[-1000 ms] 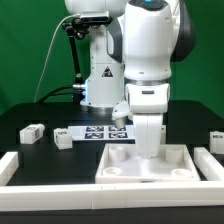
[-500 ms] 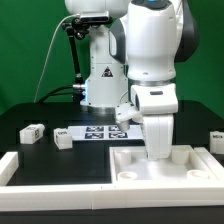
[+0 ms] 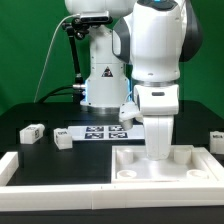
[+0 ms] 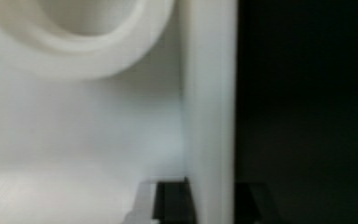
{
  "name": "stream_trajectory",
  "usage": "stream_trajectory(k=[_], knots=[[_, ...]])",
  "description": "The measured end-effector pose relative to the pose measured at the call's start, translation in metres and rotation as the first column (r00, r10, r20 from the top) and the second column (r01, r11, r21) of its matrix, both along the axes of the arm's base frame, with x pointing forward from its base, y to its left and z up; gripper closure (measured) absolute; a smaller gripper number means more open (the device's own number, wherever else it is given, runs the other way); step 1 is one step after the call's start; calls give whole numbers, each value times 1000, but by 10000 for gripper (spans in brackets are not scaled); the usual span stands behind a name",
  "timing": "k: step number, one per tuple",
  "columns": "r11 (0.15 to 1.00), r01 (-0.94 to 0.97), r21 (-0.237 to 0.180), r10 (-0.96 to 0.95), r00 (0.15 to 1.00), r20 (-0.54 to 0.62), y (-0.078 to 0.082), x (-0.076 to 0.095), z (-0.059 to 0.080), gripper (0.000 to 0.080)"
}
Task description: Assemble one leg
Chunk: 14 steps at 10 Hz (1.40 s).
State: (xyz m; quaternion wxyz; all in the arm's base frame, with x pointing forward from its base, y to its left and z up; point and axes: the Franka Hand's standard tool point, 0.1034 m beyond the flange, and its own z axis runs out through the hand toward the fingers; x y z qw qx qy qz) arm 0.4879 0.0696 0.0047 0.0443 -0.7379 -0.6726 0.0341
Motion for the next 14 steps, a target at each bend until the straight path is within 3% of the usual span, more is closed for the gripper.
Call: stream_trajectory(k=[1, 2, 4, 5, 6, 7, 10, 14], knots=[[1000, 1, 0, -1, 1000, 1, 0, 0, 0, 739], [1000, 1, 0, -1, 1000, 4, 0, 1, 1, 649], [1000, 2, 2, -2, 1000, 14, 0, 4, 2, 372], [1000, 3, 3, -3, 1000, 18, 0, 5, 3, 372], [1000, 3, 3, -3, 1000, 20, 0, 6, 3, 211], [1000, 3, 3, -4, 1000, 21, 0, 6, 3, 169], [1000, 5, 3, -5, 1000, 22, 0, 6, 3, 151], [981, 195, -16, -194, 978, 72, 30, -4, 48, 151]])
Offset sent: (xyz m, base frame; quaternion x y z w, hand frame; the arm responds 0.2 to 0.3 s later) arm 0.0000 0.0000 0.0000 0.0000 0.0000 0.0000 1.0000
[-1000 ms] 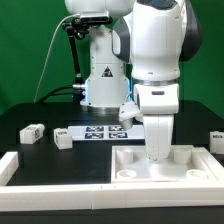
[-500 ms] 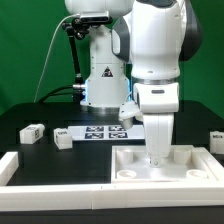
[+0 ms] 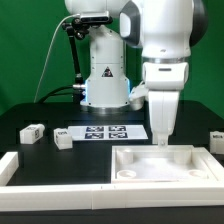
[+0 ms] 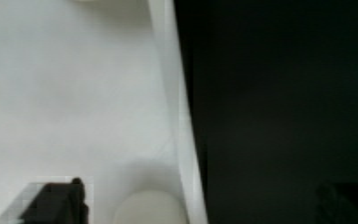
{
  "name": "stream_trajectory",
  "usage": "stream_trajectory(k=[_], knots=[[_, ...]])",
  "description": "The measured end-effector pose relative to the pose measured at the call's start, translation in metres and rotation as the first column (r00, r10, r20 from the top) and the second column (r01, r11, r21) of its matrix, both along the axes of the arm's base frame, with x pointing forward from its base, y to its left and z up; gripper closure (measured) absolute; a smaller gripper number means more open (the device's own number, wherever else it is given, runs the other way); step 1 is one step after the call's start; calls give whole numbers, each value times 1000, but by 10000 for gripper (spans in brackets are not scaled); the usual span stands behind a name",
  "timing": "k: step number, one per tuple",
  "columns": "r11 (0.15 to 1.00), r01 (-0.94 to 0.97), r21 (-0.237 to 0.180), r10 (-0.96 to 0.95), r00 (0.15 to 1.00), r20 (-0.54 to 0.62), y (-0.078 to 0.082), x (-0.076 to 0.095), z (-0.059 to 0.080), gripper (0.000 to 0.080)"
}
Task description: Assemble one leg
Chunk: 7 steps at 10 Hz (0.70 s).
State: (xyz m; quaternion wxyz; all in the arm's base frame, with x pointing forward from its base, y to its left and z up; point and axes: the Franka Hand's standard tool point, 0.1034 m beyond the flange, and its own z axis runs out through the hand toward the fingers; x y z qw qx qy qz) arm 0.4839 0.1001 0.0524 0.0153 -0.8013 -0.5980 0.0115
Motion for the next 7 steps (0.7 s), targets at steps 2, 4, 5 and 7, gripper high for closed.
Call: stream_trajectory(k=[2, 4, 5, 7], knots=[[995, 103, 3, -103, 994, 34, 25, 1, 19, 151], [990, 142, 1, -142, 990, 25, 20, 0, 14, 151], [968, 251, 0, -251, 968, 23, 21, 0, 14, 151], [889, 457, 0, -457, 889, 16, 24, -4, 13, 151]])
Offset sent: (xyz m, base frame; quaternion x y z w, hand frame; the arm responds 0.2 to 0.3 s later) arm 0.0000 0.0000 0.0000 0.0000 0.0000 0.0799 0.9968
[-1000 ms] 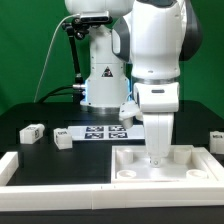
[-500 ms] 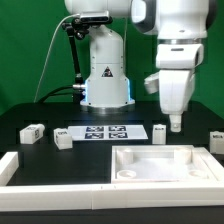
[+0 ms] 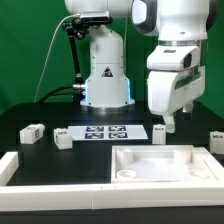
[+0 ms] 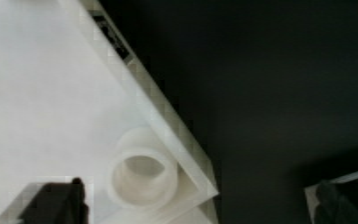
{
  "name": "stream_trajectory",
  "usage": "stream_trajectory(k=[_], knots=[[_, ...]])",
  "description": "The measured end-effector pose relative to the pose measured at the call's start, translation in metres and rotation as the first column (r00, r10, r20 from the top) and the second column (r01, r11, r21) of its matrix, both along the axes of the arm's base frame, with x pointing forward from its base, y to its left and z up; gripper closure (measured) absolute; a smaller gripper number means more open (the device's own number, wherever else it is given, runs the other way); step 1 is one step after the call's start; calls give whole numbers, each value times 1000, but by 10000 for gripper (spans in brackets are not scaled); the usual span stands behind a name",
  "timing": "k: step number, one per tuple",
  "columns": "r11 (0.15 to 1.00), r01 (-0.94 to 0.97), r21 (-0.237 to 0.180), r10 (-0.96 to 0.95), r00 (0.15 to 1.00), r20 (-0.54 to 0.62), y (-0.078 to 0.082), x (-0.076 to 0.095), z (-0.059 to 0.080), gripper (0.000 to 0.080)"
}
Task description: Assemble one leg
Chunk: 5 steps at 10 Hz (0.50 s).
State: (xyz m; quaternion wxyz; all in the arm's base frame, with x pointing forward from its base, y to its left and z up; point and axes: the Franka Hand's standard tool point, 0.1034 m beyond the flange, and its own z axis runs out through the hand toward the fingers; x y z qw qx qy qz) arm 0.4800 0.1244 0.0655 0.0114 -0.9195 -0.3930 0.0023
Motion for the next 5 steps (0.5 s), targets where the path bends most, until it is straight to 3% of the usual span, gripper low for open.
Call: stream_trajectory(k=[2, 5], knots=[[956, 293, -8, -293, 956, -22, 18, -16, -7, 151], [822, 569, -13, -569, 822, -38, 57, -28, -12, 151]])
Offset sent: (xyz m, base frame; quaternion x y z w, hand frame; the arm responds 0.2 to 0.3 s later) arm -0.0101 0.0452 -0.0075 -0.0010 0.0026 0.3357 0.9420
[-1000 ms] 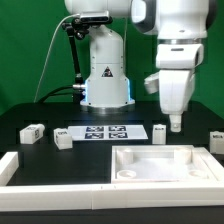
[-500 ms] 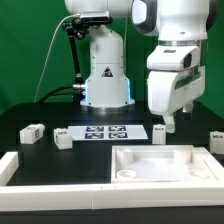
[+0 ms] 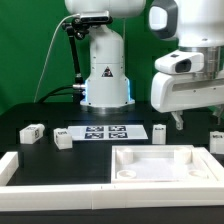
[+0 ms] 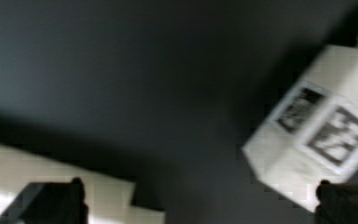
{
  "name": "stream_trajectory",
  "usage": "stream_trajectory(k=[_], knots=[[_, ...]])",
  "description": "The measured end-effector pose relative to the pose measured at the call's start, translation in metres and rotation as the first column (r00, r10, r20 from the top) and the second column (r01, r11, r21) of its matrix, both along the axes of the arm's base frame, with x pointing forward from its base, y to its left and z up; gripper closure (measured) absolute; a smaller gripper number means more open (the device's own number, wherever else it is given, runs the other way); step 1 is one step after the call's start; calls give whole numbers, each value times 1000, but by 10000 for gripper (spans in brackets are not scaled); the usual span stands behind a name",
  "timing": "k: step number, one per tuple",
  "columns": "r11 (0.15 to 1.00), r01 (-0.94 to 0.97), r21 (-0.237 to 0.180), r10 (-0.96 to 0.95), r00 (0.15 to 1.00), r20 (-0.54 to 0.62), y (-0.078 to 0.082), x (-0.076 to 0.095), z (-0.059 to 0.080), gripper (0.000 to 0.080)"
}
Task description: Assemble one leg
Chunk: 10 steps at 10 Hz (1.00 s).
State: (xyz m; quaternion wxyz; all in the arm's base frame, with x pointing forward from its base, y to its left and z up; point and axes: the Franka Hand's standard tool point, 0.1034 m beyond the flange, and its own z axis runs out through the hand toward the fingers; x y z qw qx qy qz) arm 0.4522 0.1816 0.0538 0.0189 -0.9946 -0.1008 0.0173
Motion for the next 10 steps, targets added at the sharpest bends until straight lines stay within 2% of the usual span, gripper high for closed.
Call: stream_trajectory(k=[2, 5, 7, 10], knots=[[985, 170, 14, -170, 985, -13, 13, 2, -1, 151], [913, 406, 27, -405, 913, -37, 17, 3, -1, 151], [904, 428, 20, -426, 903, -55, 17, 2, -1, 151], [908, 418, 20, -416, 907, -67, 31, 3, 3, 151]])
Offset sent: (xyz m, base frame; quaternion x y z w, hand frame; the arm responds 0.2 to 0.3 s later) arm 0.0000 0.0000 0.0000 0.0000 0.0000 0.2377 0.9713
